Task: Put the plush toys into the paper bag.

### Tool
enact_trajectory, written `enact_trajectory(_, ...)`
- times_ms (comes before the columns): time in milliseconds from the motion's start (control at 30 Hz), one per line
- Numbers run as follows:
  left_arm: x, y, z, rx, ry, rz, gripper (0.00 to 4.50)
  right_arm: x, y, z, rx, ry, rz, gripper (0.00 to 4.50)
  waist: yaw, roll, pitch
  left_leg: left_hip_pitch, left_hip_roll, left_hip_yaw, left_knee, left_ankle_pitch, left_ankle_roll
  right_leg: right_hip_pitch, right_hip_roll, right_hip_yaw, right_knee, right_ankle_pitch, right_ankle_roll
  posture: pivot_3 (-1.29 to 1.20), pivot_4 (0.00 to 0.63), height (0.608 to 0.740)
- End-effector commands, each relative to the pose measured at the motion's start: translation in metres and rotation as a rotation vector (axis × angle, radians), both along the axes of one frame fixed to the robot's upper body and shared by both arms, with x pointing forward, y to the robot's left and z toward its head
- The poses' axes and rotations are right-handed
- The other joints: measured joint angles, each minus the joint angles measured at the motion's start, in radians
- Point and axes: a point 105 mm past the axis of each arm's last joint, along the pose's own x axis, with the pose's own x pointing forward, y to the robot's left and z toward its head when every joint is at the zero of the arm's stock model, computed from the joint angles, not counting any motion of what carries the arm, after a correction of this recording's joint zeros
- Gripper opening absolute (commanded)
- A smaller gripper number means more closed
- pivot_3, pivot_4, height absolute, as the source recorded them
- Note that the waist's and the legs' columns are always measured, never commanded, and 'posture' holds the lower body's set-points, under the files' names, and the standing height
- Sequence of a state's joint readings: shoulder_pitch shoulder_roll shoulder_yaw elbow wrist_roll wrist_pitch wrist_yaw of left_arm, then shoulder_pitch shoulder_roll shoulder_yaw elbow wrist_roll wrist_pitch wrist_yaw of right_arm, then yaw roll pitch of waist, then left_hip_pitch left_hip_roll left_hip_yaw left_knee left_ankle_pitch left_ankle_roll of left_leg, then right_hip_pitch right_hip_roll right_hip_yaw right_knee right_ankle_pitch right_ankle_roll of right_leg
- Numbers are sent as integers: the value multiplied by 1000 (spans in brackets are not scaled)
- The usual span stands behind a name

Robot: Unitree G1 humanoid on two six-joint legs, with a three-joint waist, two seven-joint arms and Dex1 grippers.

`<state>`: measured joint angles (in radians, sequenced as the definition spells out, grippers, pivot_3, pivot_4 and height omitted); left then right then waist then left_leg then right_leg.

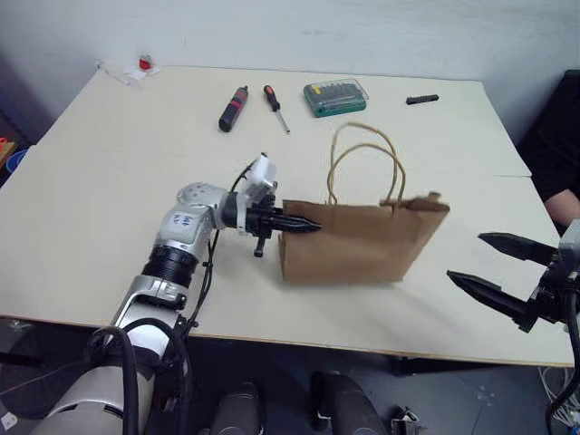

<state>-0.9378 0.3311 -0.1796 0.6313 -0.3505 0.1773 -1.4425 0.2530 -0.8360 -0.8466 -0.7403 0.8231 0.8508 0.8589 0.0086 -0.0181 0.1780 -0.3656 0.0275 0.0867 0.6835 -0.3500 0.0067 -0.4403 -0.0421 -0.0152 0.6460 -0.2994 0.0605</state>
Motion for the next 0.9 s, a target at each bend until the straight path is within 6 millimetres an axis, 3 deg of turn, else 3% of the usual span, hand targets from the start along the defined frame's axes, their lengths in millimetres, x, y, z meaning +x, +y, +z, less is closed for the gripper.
enact_trajectory(33, 3, 2, -4, 47, -28, -27, 0, -4, 0, 3, -10, -31, -14, 4490, -7, 0, 0, 0, 0, 0, 0, 0, 0, 0, 0, 0, 0, 0, 0, 0, 150, 740)
enact_trajectory(200, 9, 15, -2, 59, -19, 27, 0, -2, -5, -5, 7, -1, -36, 4490, -7, 0, 0, -1, 0, 0, 0, 0, 0, -1, -1, 1, 0, 1, 1, 0, 150, 740)
enact_trajectory(300, 6, 31, 1, 76, 12, 50, 624, -1, -7, -6, 8, 4, -33, 4500, -12, 0, 0, -1, 0, 0, 0, 0, 0, -1, 0, 2, 0, 1, 1, 0, 150, 740)
enact_trajectory(433, -4, 58, 17, 70, 9, 118, 1889, 2, -12, -5, 4, 19, -3, 4500, -12, 0, 0, -1, 1, 1, 0, 0, 0, -2, -1, 2, 1, 1, 1, 0, 150, 740)
enact_trajectory(633, -36, 92, 46, 46, 50, 176, 3819, 4, -19, -2, -3, 62, 56, 4500, -8, 0, 0, -1, 1, 1, 0, 0, 0, -2, -2, 3, 1, 1, 1, 0, 150, 740)
enact_trajectory(700, -50, 120, 54, 88, 58, 256, 4313, 3, -23, 4, 1, 80, 93, 4500, -9, 0, 0, -1, 1, 1, 0, 0, 0, -2, -2, 3, 1, 1, 1, 0, 150, 740)
enact_trajectory(800, -65, 151, 68, 91, 92, 394, 4472, 11, -33, 13, -20, 57, 91, 4500, -23, 0, 0, 0, 2, 2, -1, 0, 0, -2, -2, 4, 1, 1, 1, 0, 150, 740)
enact_trajectory(900, -81, 168, 79, 50, 126, 478, 4472, 18, -39, 19, -15, 41, 93, 4500, -25, 0, 0, 2, 1, 2, 0, 0, 0, -1, -3, 4, 2, 1, 1, 0, 150, 740)
